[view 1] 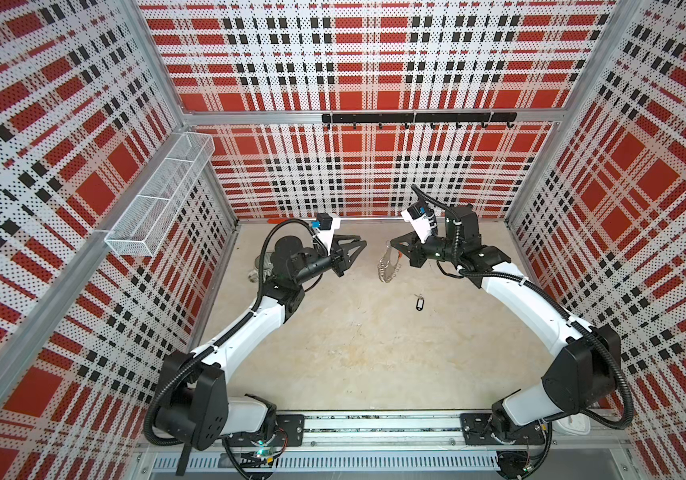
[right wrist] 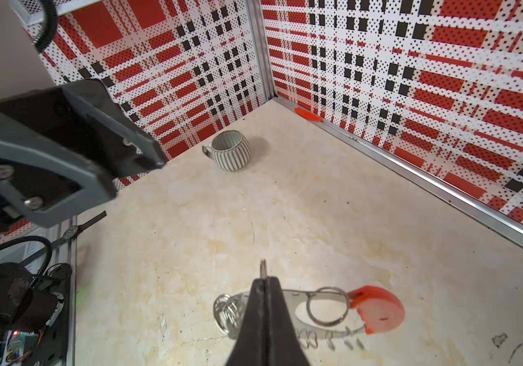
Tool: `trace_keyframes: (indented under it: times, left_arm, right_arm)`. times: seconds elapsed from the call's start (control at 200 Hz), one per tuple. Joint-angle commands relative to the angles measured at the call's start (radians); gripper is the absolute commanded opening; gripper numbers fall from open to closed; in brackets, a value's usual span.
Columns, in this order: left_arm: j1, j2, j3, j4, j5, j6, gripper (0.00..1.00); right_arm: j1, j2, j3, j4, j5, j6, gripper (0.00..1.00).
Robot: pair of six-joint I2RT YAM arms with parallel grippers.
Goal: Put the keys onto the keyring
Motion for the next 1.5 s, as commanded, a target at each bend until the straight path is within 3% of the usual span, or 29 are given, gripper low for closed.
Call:
trace_keyframes:
  times: [0.0, 0.225, 0.947, 1.062, 1.208, 1.493]
  left_arm:
    - [-0.030, 0.046, 0.080, -0.146, 0.029, 0.110, 0.30]
    - [-0.078, 0.106, 0.143, -0.196, 0.052, 0.133, 0.26]
    - [-0.079, 0.144, 0.190, -0.195, 0.101, 0.080, 0.19]
    - [-0.080, 0.153, 0.199, -0.198, 0.113, 0.064, 0.15]
    - [-0.079, 0.169, 0.207, -0.214, 0.094, 0.025, 0.00]
    - [-0.084, 0.170, 0.206, -0.226, 0.086, 0.002, 0.00]
  right_arm:
    - [0.003, -0.059, -0.017, 0.049, -0.093, -0.032, 0.00]
    - [0.003, -0.056, -0.032, 0.080, -0.170, 0.000, 0.00]
    - [0.003, -0.054, -0.047, 0.114, -0.240, 0.041, 0.00]
    - [0.003, -0.051, -0.048, 0.125, -0.241, 0.050, 0.00]
    - [0.003, -0.051, -0.053, 0.158, -0.238, 0.072, 0.00]
    - [0.003, -0.034, -0.071, 0.245, -0.238, 0.148, 0.00]
